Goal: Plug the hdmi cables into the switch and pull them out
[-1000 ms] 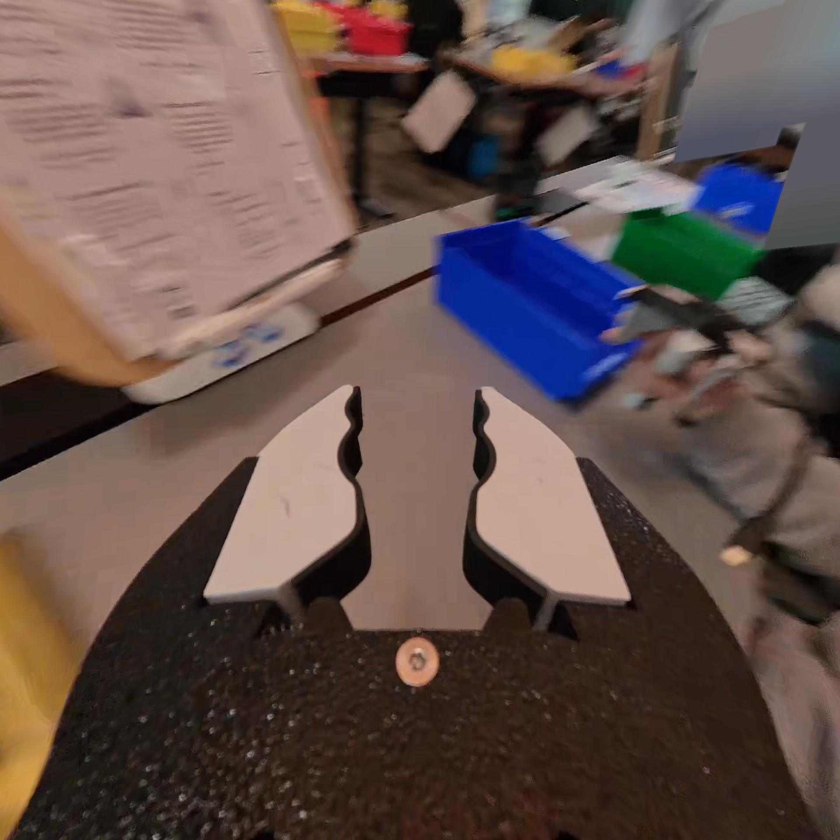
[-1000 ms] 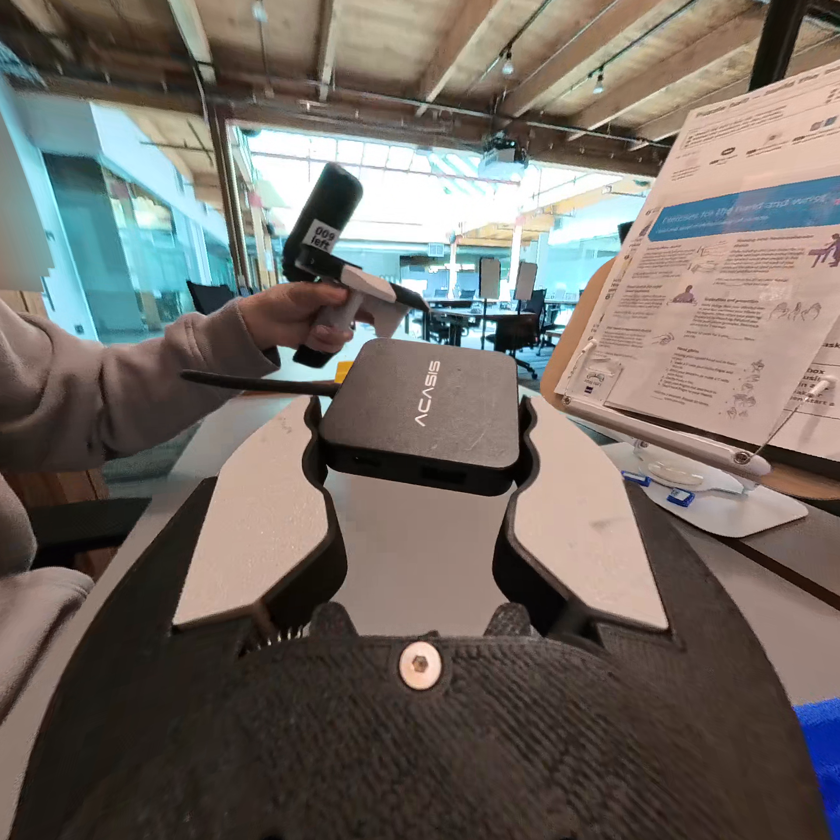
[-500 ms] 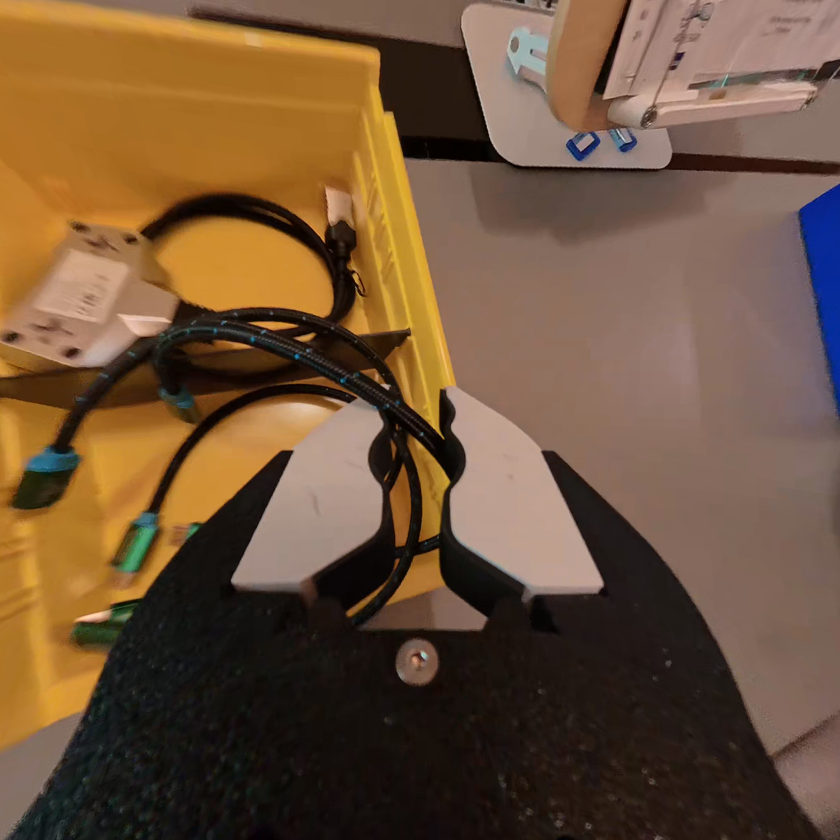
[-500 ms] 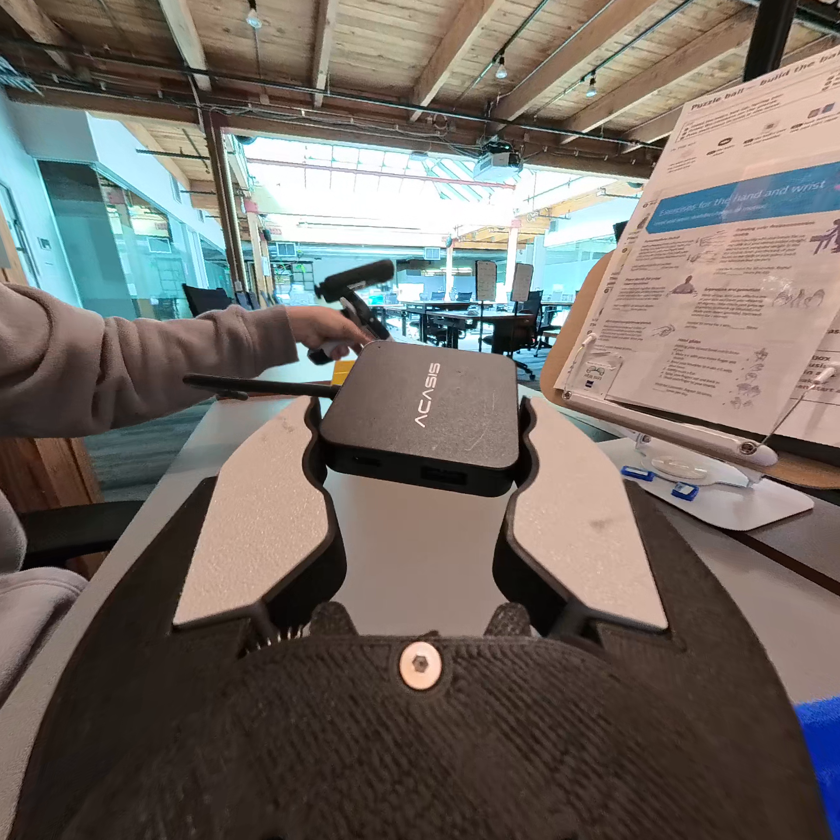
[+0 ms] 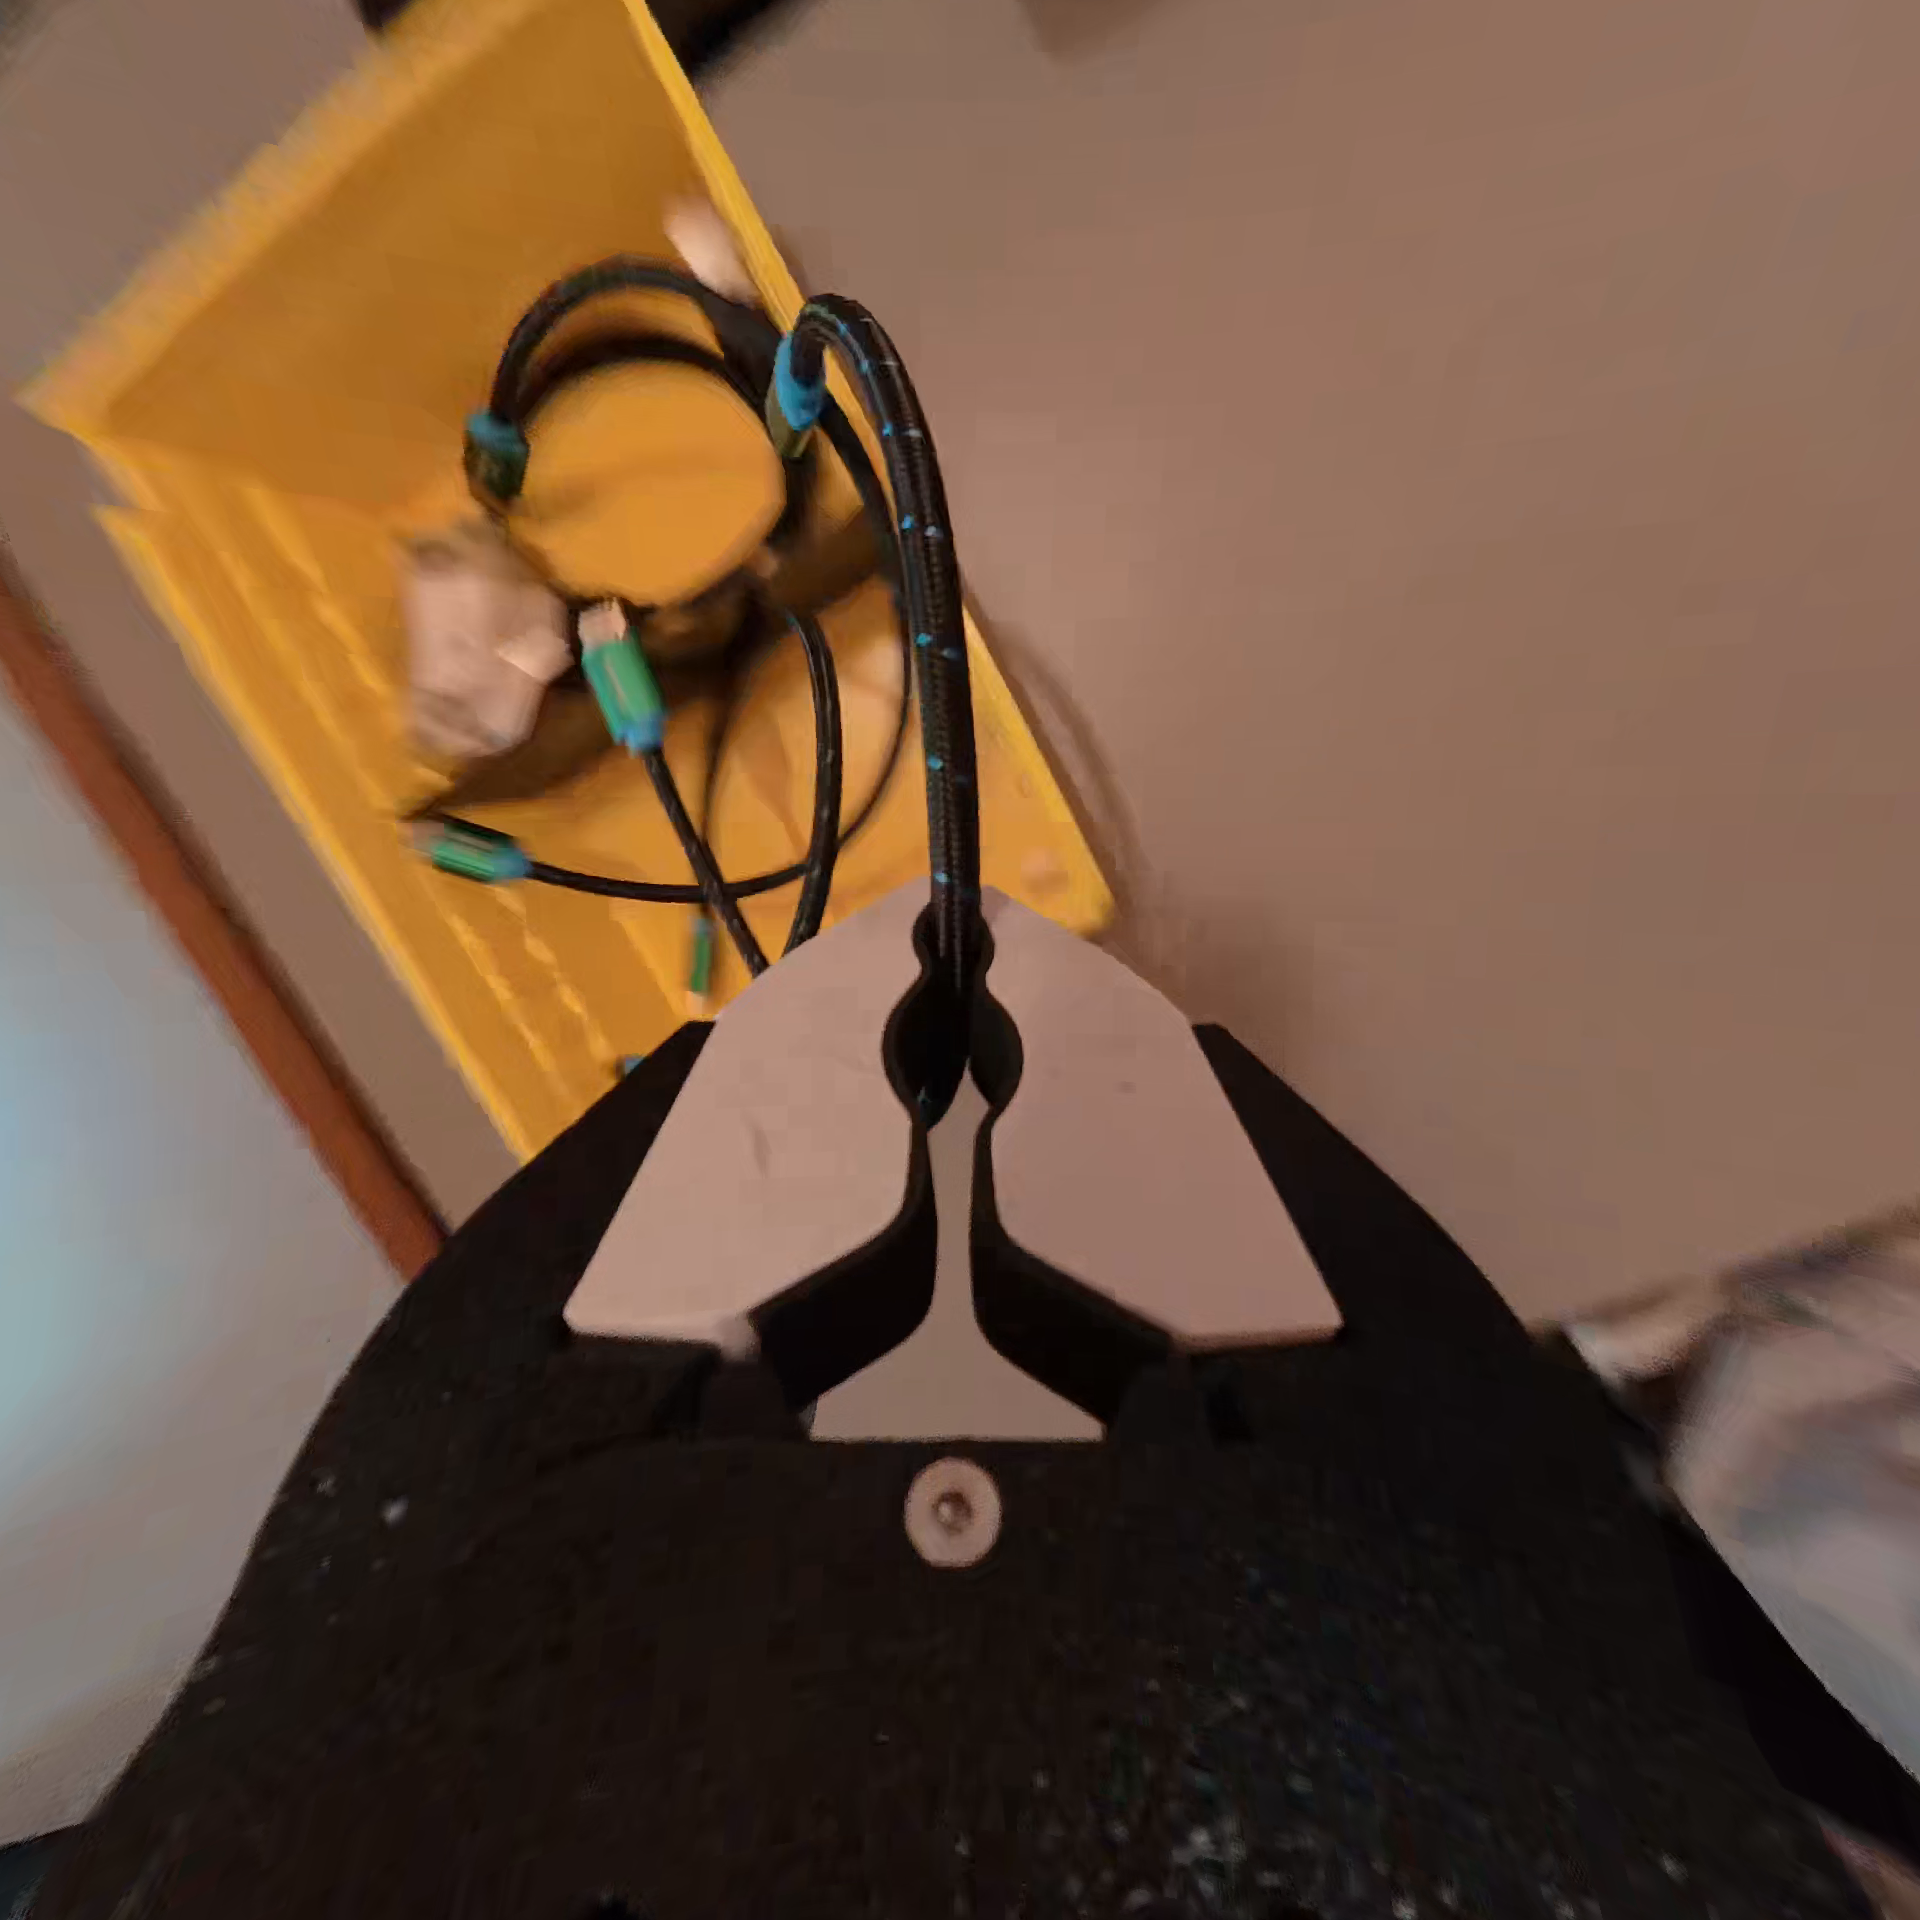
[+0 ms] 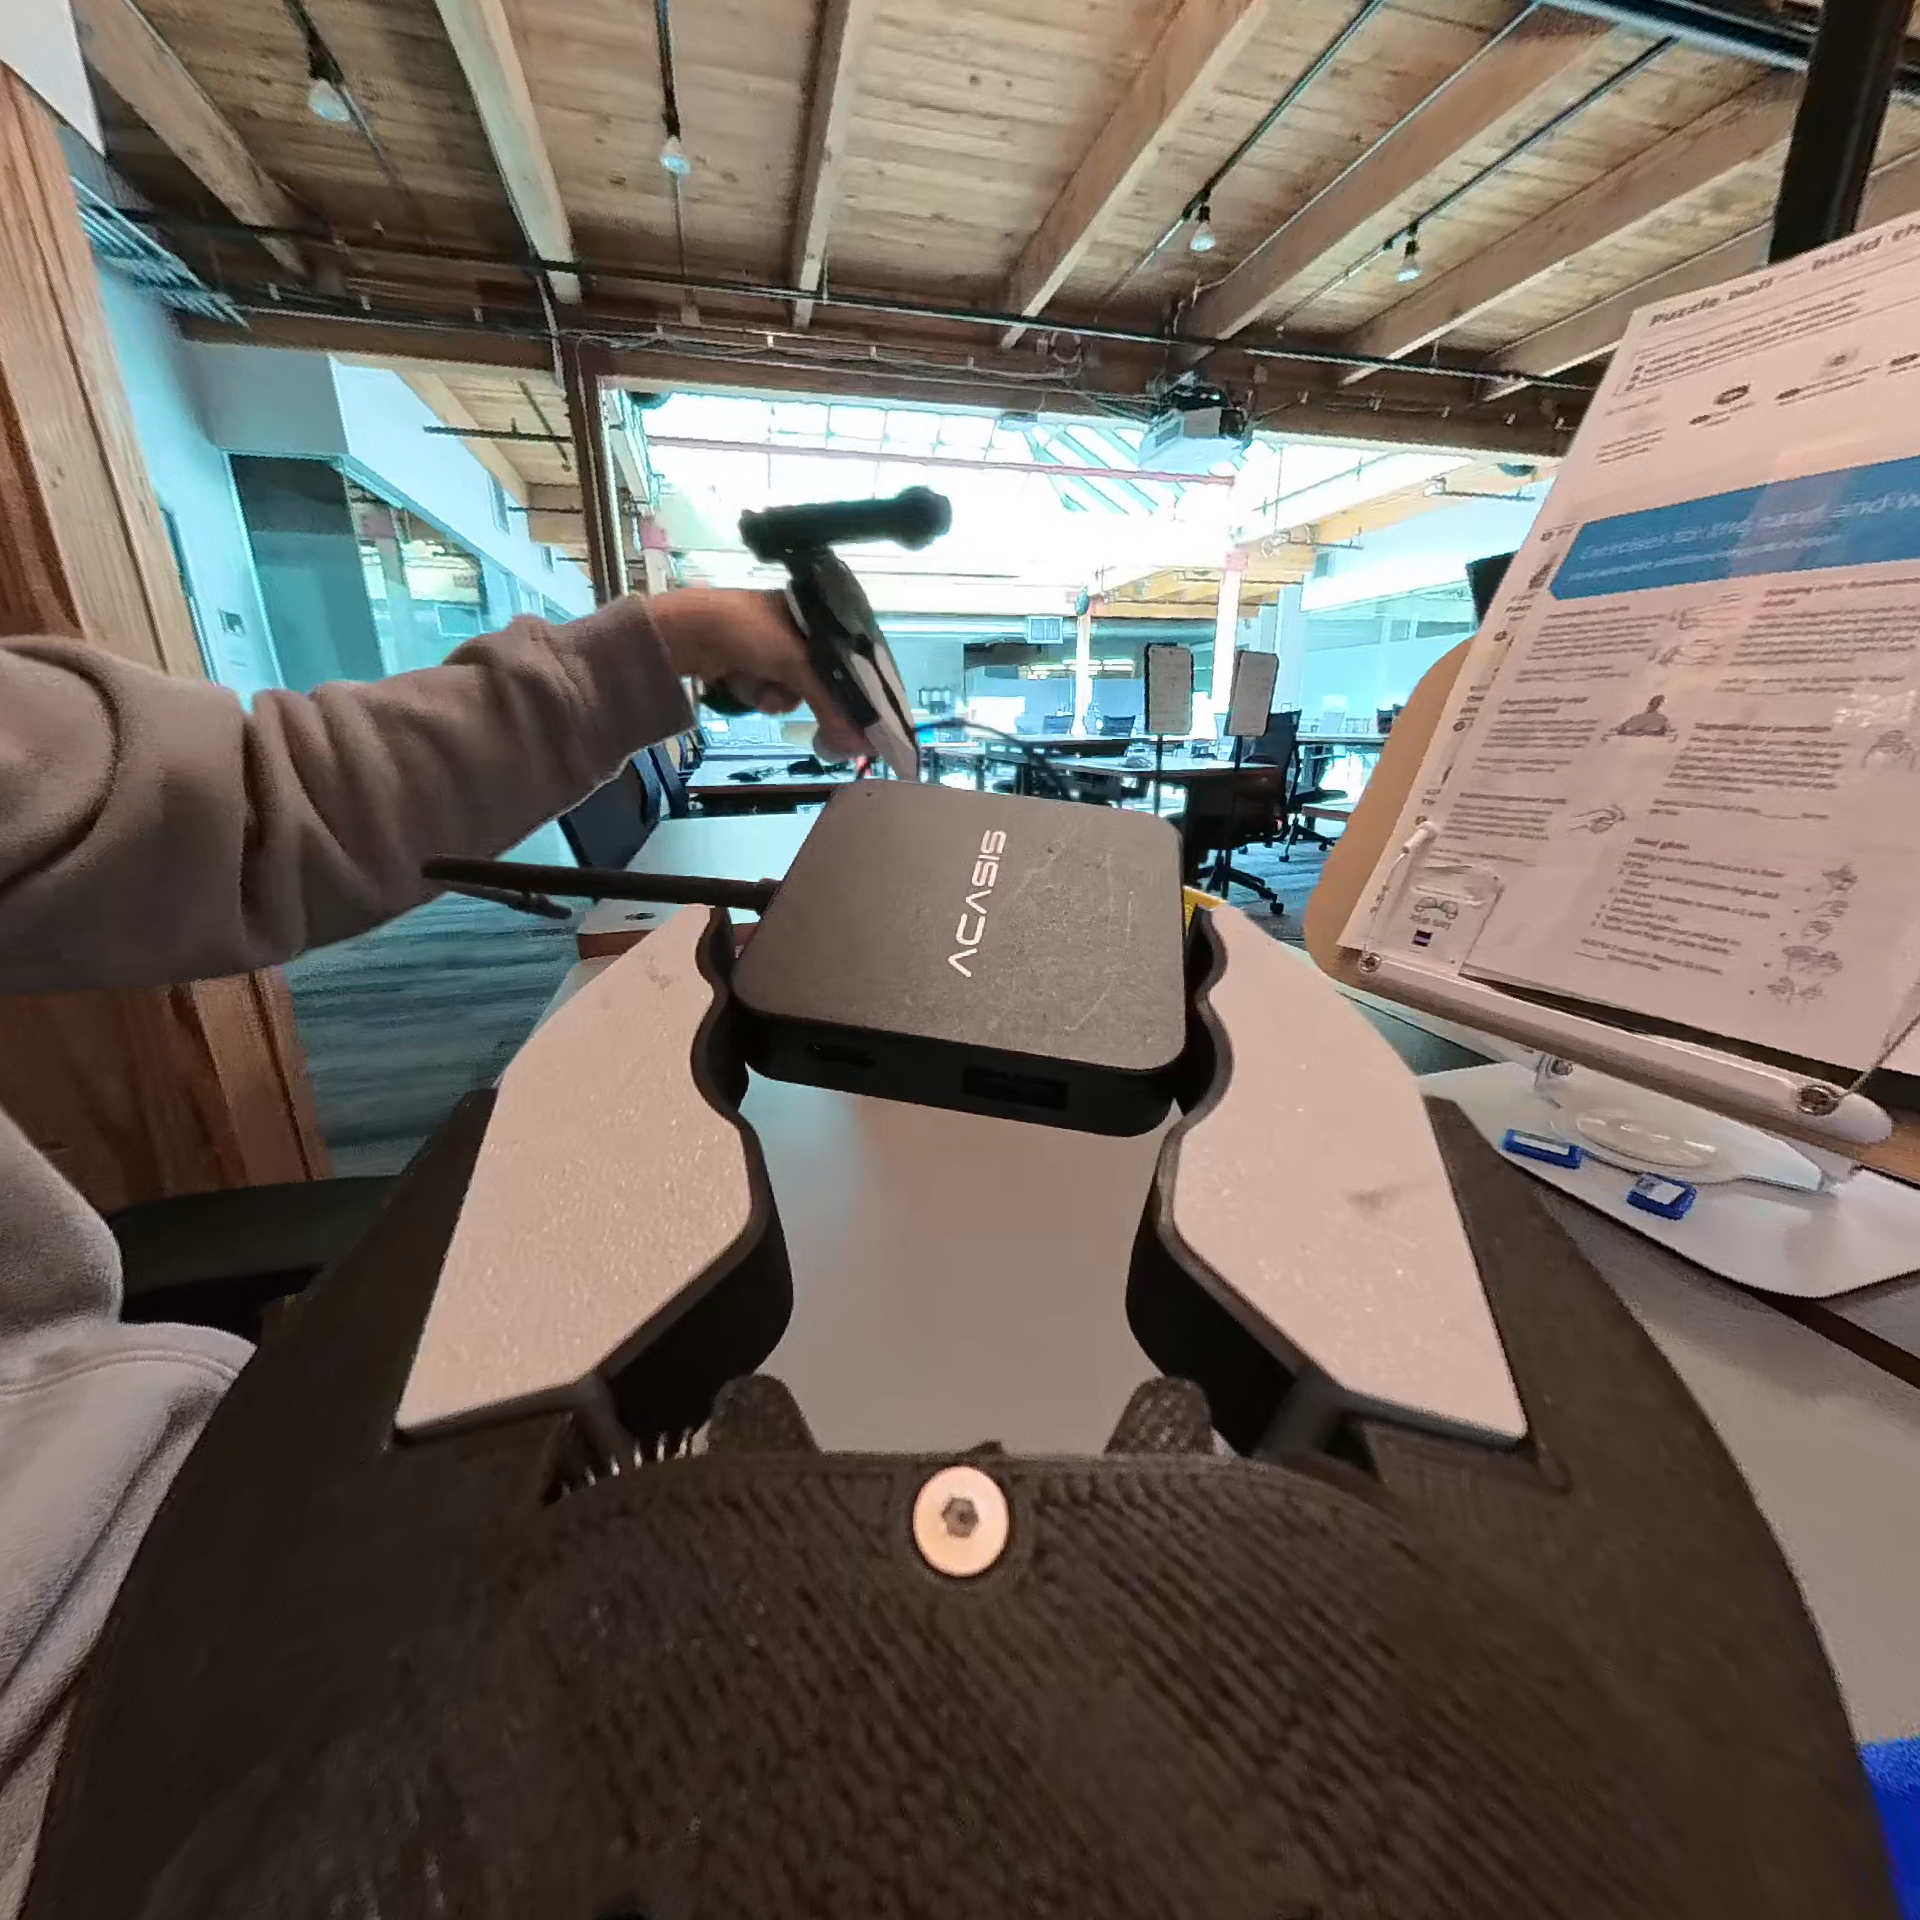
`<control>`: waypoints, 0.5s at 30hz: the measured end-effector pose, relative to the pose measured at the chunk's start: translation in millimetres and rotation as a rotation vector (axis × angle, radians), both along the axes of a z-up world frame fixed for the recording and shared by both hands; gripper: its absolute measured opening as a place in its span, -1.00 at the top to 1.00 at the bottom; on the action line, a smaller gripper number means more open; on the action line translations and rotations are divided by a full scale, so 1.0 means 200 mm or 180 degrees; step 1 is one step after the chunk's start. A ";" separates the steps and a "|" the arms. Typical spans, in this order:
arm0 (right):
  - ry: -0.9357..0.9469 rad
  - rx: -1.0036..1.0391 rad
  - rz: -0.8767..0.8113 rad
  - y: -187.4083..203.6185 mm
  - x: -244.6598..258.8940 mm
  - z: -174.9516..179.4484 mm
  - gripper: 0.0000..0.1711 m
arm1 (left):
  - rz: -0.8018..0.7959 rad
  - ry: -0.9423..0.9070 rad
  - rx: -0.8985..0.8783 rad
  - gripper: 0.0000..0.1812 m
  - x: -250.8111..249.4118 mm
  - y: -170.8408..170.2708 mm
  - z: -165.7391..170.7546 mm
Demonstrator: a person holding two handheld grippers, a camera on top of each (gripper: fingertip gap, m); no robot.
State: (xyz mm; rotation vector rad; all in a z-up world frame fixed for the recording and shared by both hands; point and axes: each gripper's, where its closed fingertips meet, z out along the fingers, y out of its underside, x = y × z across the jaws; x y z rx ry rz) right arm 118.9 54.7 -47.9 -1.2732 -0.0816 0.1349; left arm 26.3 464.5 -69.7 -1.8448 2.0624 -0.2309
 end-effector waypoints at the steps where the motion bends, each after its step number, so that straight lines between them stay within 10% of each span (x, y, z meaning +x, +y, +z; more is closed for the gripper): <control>1: -0.0025 0.0007 0.0014 0.00 -0.02 0.01 0.04 | 0.0001 0.0221 -0.0273 1.00 -0.04 -0.01 -0.06; 8: -0.0236 -0.0066 -0.0040 -0.04 -0.09 0.04 0.04 | 0.0071 0.0879 -0.1282 1.00 -0.31 -0.05 -0.10; 15: -0.0157 0.0050 0.0045 -0.07 -0.10 0.07 0.04 | 0.0187 0.0252 -0.2136 1.00 -0.30 -0.17 0.21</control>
